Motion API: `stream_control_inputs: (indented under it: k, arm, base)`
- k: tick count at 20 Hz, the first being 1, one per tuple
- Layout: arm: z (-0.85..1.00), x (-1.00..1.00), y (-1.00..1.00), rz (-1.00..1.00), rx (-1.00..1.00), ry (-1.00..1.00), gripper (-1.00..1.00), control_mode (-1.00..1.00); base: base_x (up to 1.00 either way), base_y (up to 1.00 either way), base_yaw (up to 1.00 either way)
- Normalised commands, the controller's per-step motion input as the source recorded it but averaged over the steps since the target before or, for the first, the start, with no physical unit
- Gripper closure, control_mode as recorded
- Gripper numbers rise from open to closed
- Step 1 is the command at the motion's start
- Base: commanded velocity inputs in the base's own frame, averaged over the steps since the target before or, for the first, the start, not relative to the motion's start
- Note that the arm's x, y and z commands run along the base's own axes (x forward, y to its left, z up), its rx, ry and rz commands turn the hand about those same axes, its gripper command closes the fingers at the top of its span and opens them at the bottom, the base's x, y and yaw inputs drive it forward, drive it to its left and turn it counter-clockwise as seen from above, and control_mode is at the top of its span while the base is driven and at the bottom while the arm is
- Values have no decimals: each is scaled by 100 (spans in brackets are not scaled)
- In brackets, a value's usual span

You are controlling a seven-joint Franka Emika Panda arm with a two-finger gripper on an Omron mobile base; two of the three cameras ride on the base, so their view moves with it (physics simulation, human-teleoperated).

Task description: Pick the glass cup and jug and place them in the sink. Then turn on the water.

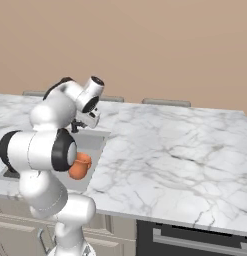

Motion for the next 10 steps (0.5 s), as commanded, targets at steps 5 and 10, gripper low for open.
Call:
stream_control_inputs:
  k: [5,10]
  arm:
    - [-34,-2,13,-53,39,0,-100,-100]
    - [-75,3,39,-58,28,0,-100,-100]
  base:
    - [0,0,0]
    - [0,0,0]
